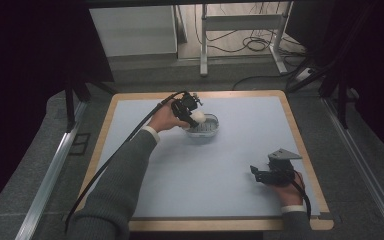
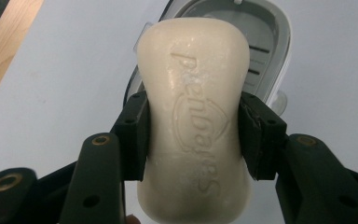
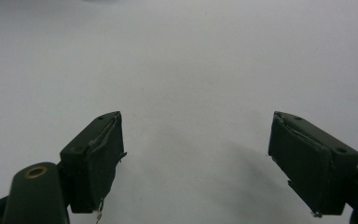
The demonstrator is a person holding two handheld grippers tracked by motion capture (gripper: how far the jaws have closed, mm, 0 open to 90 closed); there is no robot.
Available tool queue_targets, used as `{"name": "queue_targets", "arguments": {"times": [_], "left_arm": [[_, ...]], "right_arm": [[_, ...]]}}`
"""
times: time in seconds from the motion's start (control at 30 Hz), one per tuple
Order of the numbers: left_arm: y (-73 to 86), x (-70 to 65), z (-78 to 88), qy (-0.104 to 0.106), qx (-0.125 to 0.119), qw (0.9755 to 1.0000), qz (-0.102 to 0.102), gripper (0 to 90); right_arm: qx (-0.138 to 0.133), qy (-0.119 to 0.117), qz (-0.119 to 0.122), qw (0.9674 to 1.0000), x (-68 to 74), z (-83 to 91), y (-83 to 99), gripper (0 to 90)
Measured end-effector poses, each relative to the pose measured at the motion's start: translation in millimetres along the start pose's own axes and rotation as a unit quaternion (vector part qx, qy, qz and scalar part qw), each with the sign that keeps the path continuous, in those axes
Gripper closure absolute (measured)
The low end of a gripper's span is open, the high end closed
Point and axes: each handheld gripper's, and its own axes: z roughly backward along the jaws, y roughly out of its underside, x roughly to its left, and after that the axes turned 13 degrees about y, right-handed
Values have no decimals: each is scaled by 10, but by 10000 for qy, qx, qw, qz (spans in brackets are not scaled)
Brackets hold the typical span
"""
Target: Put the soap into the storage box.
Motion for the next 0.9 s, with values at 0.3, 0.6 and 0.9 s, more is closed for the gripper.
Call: {"name": "queue_targets", "arguments": {"times": [0.3,0.6,0.9], "left_arm": [[-119,16,-85,29,46,9999,-121,498],[-147,31,-237,32,118,9999,-92,498],[-147,22,-279,41,138,9997,-182,484]], "right_arm": [[4,4,-1,10000,-3,-1,2,178],[8,23,8,10000,-8,7,1,177],[40,28,8,10000,-13,2,10,177]]}}
